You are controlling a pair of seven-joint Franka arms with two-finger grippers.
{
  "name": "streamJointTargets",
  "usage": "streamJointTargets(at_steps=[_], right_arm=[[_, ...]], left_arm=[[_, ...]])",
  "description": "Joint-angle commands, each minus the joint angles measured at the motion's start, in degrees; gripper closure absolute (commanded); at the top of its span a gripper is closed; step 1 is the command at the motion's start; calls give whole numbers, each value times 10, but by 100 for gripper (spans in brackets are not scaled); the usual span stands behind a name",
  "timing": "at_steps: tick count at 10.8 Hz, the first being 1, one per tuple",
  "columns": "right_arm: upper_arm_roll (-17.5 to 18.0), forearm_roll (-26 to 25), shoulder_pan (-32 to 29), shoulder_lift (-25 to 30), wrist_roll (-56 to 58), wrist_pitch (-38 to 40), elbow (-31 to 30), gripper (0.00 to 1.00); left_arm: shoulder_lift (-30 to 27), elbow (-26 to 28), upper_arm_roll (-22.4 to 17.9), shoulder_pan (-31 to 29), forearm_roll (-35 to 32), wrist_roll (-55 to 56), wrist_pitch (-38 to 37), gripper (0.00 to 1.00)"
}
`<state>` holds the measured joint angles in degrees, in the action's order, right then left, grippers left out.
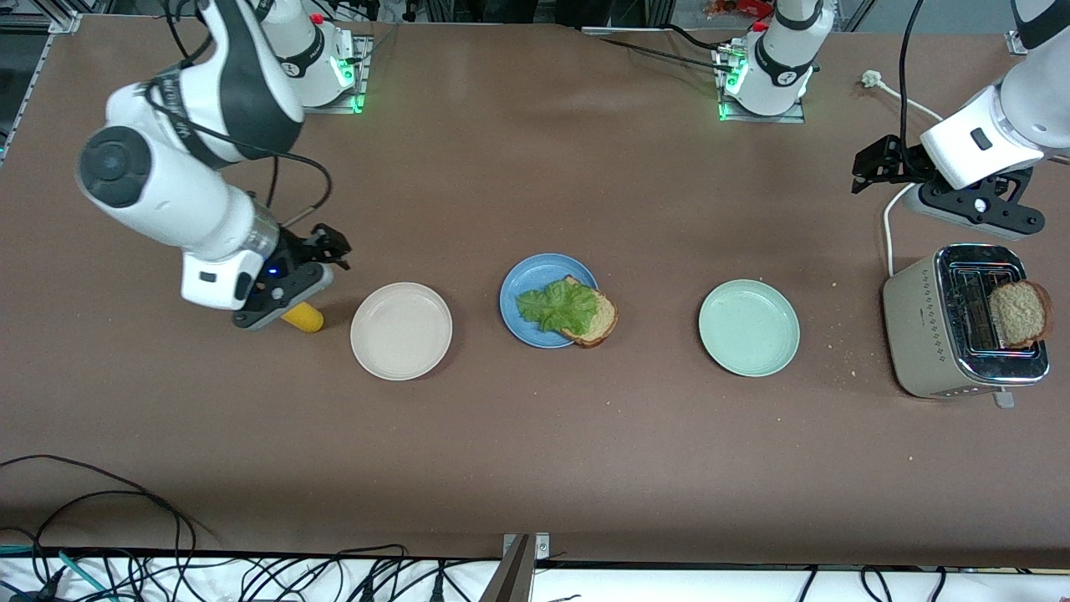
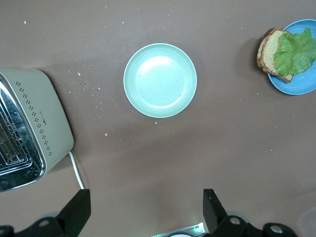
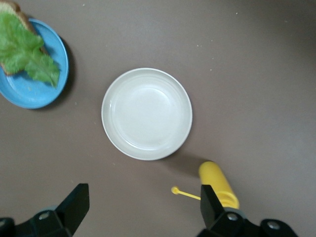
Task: Make sandwich in blue plate with both arms
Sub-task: 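Release the lettuce and move the right gripper toward the yellow bottle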
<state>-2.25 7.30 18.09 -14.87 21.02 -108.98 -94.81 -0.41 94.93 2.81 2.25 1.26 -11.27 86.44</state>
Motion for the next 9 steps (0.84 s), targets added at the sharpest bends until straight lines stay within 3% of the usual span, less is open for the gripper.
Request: streamJointTargets(at_steps=[1, 5, 8, 9], right_arm=[[14, 58, -79, 34, 207, 31, -20, 0], [-59, 194, -142, 4, 515, 92, -23, 0], [-65, 268, -201, -40, 680, 116, -24, 0], [-82, 291, -207, -58, 731, 124, -23, 0]], left_arm=[[2, -8, 0, -3, 10, 5, -4, 0], [2, -8, 0, -3, 10, 5, -4, 0], [2, -9, 0, -3, 10, 5, -4, 0], [2, -8, 0, -3, 10, 5, -4, 0]])
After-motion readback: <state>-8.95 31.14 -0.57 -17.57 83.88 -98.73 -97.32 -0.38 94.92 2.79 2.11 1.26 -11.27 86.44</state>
